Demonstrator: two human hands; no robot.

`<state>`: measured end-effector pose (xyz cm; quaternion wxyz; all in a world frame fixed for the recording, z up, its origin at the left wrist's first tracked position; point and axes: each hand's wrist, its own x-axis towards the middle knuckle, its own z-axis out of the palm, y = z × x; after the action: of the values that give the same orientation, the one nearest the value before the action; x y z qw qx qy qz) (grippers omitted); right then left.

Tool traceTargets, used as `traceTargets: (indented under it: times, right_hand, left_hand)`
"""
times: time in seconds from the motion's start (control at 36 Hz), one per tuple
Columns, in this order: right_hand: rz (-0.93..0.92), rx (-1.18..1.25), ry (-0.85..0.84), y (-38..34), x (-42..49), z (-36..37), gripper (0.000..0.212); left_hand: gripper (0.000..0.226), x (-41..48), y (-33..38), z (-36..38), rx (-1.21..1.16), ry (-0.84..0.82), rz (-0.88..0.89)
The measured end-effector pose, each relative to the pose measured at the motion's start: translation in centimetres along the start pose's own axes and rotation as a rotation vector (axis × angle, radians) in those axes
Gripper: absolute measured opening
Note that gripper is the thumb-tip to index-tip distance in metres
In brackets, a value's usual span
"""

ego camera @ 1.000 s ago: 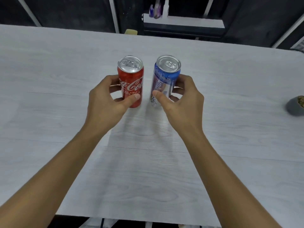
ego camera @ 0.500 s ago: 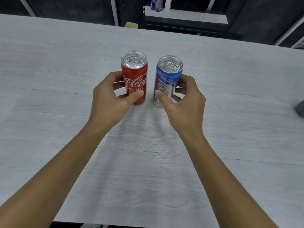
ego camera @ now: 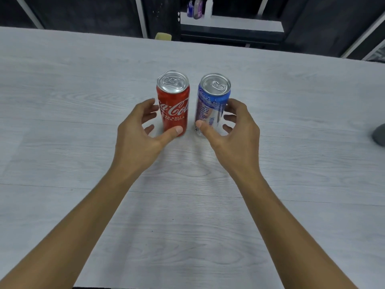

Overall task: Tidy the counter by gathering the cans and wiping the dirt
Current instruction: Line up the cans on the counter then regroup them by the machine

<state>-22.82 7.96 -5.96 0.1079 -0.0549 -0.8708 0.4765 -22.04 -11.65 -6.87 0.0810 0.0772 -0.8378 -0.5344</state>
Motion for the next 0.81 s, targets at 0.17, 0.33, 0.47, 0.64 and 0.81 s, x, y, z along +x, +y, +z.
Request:
traceTargets:
  times: [0.17, 0.33, 0.47, 0.64, 0.81]
  right_hand:
    - [0.047, -0.122, -0.081, 1.1, -2.1, -1.8, 0.085]
    - [0.009, -0.276, -0.201, 2.0, -4.7, -4.6, 0.068]
    - [-0.068, -0.381, -0.334, 2.2, -6.9, -7.1, 0.066]
    - [-0.142, -0.465, -0.388, 2.6, -9.6, -10.1, 0.066]
    - [-0.122, -0.469, -0.372, 4.0, -11.5, -14.0, 0.066]
  left_hand:
    - [0.073, -3.7, 0.0, -1.4, 0.157, 0.027, -0.004]
    - [0.052, -7.3, 1.2, -2.0, 0.372, -0.059, 0.109]
    - [0.056, -9.3, 2.4, -1.1, 0.423, -0.217, 0.179]
    - [0.057, -11.3, 3.7, 1.7, 0.498, -0.355, 0.275]
    - [0.055, -13.3, 5.3, 5.1, 0.472, -0.428, 0.331]
